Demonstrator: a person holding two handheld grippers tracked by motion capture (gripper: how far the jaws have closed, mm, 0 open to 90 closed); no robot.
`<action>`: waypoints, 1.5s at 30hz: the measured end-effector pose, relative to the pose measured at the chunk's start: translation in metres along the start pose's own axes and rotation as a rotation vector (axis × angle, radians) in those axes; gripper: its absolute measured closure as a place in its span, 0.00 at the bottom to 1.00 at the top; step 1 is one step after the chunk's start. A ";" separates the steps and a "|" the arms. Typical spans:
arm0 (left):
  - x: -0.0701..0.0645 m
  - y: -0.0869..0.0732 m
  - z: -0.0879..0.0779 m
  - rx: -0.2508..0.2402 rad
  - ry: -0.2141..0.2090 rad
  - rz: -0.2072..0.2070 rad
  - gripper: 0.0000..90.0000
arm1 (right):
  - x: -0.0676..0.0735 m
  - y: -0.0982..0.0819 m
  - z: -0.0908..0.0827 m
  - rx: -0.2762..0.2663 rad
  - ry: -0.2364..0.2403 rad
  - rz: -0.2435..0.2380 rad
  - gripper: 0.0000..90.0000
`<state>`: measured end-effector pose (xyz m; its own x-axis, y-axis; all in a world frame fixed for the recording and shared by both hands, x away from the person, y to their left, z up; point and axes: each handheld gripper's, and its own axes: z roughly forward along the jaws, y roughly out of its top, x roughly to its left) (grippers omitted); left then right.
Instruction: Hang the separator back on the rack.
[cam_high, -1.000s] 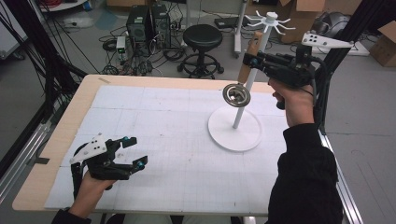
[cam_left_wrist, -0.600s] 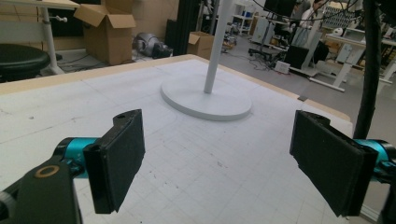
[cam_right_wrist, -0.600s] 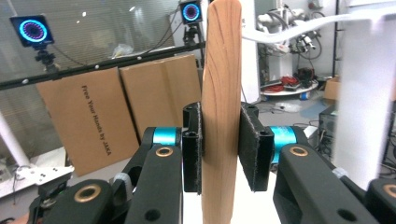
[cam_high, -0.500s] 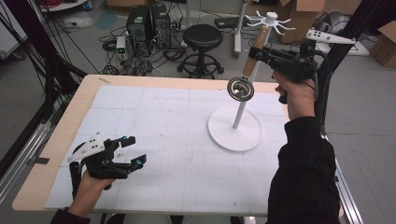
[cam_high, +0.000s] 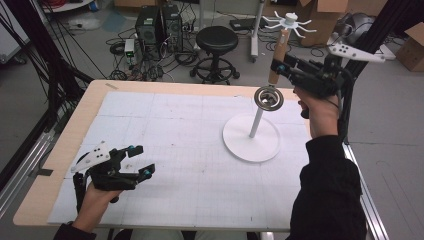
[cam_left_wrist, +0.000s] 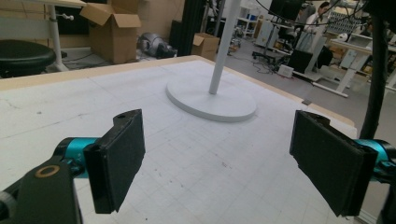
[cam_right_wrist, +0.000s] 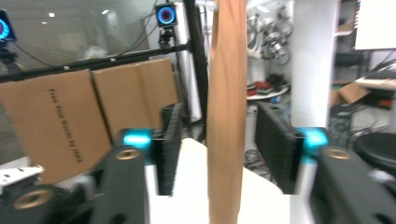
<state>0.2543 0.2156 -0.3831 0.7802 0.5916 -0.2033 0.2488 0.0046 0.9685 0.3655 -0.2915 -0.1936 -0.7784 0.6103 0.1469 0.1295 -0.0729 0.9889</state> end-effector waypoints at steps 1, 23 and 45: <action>0.001 0.000 0.000 -0.002 0.001 -0.004 0.21 | 0.002 -0.006 -0.004 -0.002 -0.014 -0.017 0.50; 0.011 -0.001 0.000 -0.021 0.045 0.010 0.20 | 0.076 -0.191 -0.099 0.176 -0.293 -0.071 0.22; 0.003 -0.006 0.000 -0.035 0.043 0.014 0.20 | 0.081 -0.192 -0.107 0.152 -0.311 -0.068 0.22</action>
<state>0.2550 0.2178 -0.3899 0.7577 0.6262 -0.1840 0.2171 0.0240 0.9759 0.2120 -0.3122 -0.3687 -0.5672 0.8224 0.0441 0.1918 0.0798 0.9782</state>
